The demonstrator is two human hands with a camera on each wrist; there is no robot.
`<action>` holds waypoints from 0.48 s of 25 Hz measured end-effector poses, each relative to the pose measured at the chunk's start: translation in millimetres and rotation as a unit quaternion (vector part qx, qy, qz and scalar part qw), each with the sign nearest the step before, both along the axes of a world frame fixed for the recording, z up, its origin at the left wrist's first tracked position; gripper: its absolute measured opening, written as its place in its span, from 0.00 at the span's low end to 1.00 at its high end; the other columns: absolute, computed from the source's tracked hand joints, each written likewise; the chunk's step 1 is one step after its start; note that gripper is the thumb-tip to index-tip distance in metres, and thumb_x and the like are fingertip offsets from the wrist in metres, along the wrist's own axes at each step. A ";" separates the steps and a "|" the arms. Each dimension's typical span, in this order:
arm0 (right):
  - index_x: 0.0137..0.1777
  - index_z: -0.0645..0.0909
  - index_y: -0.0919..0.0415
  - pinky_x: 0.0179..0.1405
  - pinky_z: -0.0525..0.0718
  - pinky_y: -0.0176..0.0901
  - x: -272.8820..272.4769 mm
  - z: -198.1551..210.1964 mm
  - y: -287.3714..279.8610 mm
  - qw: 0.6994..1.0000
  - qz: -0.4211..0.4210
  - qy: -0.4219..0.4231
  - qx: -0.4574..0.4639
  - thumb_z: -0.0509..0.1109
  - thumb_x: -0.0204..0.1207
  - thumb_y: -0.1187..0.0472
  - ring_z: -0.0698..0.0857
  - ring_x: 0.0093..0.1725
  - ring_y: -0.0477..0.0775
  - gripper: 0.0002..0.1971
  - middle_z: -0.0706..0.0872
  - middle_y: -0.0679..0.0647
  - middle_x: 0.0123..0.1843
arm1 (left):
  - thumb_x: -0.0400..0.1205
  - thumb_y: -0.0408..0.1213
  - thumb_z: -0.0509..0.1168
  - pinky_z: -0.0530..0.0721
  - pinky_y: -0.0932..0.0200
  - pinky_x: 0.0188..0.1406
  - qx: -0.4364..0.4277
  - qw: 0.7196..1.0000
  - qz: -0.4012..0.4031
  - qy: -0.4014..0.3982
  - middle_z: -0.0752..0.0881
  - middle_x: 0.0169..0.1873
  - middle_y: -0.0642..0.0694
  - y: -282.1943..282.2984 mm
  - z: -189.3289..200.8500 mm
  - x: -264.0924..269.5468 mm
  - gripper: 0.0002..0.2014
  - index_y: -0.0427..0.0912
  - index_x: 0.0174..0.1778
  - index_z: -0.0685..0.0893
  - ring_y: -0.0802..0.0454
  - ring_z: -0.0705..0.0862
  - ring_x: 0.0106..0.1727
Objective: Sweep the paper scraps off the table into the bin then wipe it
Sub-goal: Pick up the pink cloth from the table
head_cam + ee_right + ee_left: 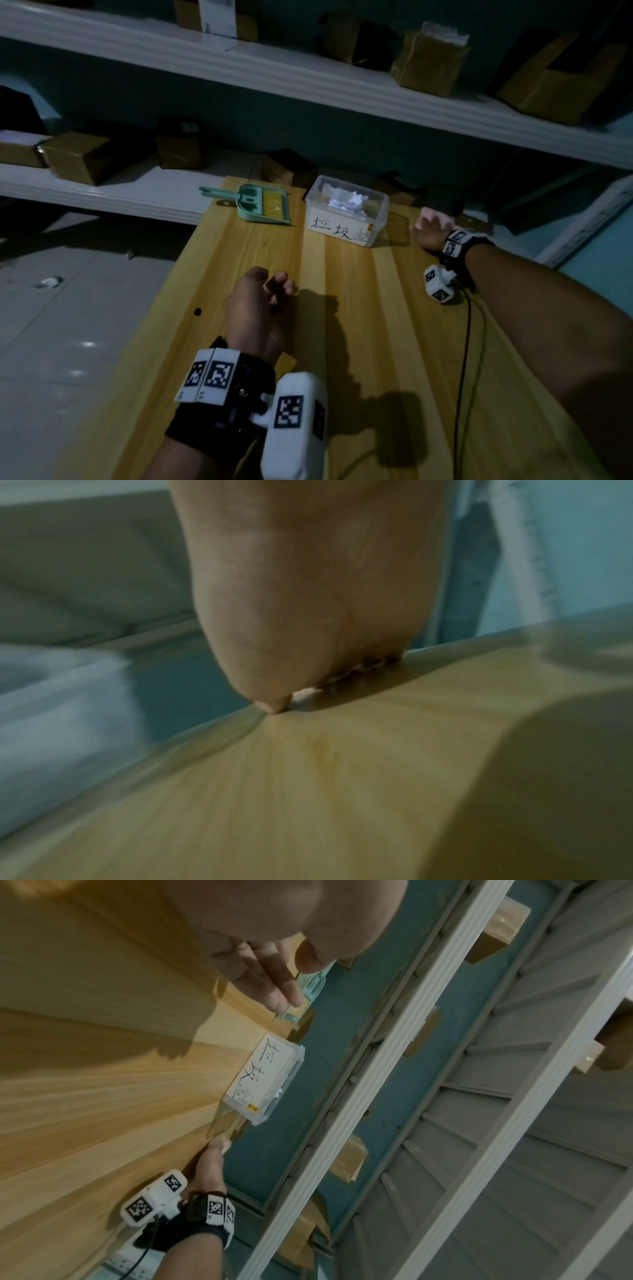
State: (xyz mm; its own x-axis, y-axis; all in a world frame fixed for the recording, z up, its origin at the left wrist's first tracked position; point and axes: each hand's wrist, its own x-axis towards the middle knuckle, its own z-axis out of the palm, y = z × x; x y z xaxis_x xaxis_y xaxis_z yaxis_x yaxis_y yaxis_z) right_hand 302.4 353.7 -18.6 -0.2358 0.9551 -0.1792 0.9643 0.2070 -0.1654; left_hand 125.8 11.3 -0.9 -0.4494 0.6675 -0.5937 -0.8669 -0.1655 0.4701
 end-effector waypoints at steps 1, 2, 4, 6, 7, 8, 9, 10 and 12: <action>0.86 0.56 0.55 0.83 0.55 0.60 -5.3 -1.8 -11.2 0.999 0.039 -0.007 -0.004 0.53 0.87 0.46 0.56 0.85 0.65 0.30 0.53 0.59 0.87 | 0.86 0.37 0.61 0.84 0.62 0.28 0.000 1.000 -0.007 0.001 0.85 0.42 0.43 -0.4 1.6 2.4 0.14 0.39 0.67 0.74 0.52 0.83 0.35; 0.87 0.52 0.54 0.85 0.48 0.61 -11.1 -0.2 -22.7 0.996 0.085 -0.019 -0.015 0.53 0.88 0.50 0.50 0.87 0.63 0.30 0.48 0.55 0.89 | 0.86 0.37 0.61 0.83 0.61 0.29 0.002 1.000 -0.015 0.001 0.85 0.43 0.42 -0.2 3.7 4.9 0.14 0.39 0.67 0.74 0.52 0.83 0.35; 0.87 0.48 0.47 0.84 0.40 0.64 -21.3 -2.1 -23.2 0.983 0.167 -0.055 -0.046 0.52 0.86 0.48 0.41 0.87 0.60 0.31 0.42 0.51 0.88 | 0.86 0.37 0.61 0.83 0.60 0.33 0.004 1.000 -0.026 -0.007 0.85 0.45 0.42 -0.5 6.5 9.3 0.14 0.39 0.67 0.74 0.51 0.83 0.37; 0.86 0.44 0.39 0.81 0.34 0.72 -29.0 -20.0 -3.4 0.979 0.162 -0.098 -0.078 0.47 0.79 0.40 0.34 0.86 0.60 0.35 0.34 0.47 0.87 | 0.86 0.36 0.61 0.82 0.59 0.35 0.009 0.999 -0.041 -0.018 0.84 0.46 0.41 -2.7 8.5 13.4 0.14 0.37 0.67 0.74 0.50 0.82 0.38; 0.86 0.41 0.37 0.80 0.33 0.74 -32.6 -24.3 0.3 0.982 0.147 -0.089 -0.080 0.46 0.76 0.39 0.32 0.86 0.60 0.37 0.32 0.47 0.87 | 0.86 0.36 0.60 0.82 0.59 0.35 0.012 0.999 -0.047 -0.019 0.84 0.45 0.41 -3.4 9.5 15.4 0.15 0.36 0.67 0.74 0.49 0.82 0.38; 0.86 0.39 0.38 0.80 0.33 0.74 -36.1 -18.5 -12.7 0.982 0.137 -0.097 -0.085 0.45 0.77 0.39 0.32 0.86 0.61 0.37 0.32 0.48 0.87 | 0.86 0.35 0.60 0.82 0.59 0.36 0.012 0.999 -0.047 -0.019 0.84 0.44 0.40 -3.8 8.6 16.5 0.15 0.35 0.68 0.74 0.49 0.82 0.38; 0.87 0.39 0.41 0.80 0.31 0.72 -39.8 -8.2 -32.6 0.981 0.142 -0.104 -0.075 0.44 0.82 0.41 0.32 0.85 0.62 0.34 0.32 0.49 0.87 | 0.86 0.35 0.60 0.82 0.59 0.36 0.013 0.999 -0.043 -0.019 0.84 0.43 0.40 -4.3 7.4 17.2 0.15 0.35 0.68 0.74 0.49 0.82 0.37; 0.87 0.39 0.45 0.81 0.29 0.66 -40.1 -0.8 -50.0 0.980 0.158 -0.101 -0.072 0.44 0.87 0.46 0.32 0.85 0.61 0.31 0.33 0.49 0.87 | 0.86 0.35 0.60 0.82 0.59 0.36 0.015 0.999 -0.040 -0.019 0.84 0.43 0.40 -5.1 5.6 17.1 0.15 0.35 0.68 0.74 0.49 0.82 0.37; 0.87 0.39 0.51 0.81 0.32 0.53 -36.8 4.9 -67.5 0.979 0.176 -0.089 -0.059 0.43 0.91 0.50 0.32 0.86 0.58 0.28 0.35 0.49 0.87 | 0.86 0.35 0.60 0.83 0.59 0.35 0.020 0.999 -0.037 -0.019 0.84 0.44 0.40 -6.1 3.3 16.2 0.16 0.35 0.69 0.73 0.49 0.83 0.38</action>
State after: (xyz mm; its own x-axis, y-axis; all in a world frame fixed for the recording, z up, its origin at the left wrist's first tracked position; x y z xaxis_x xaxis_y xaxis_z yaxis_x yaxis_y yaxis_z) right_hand 265.6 286.1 -13.8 -0.5021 0.7900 -0.3518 0.8521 0.5215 -0.0449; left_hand 142.0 5.2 2.4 -0.3758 0.7211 -0.5821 -0.8944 -0.1179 0.4314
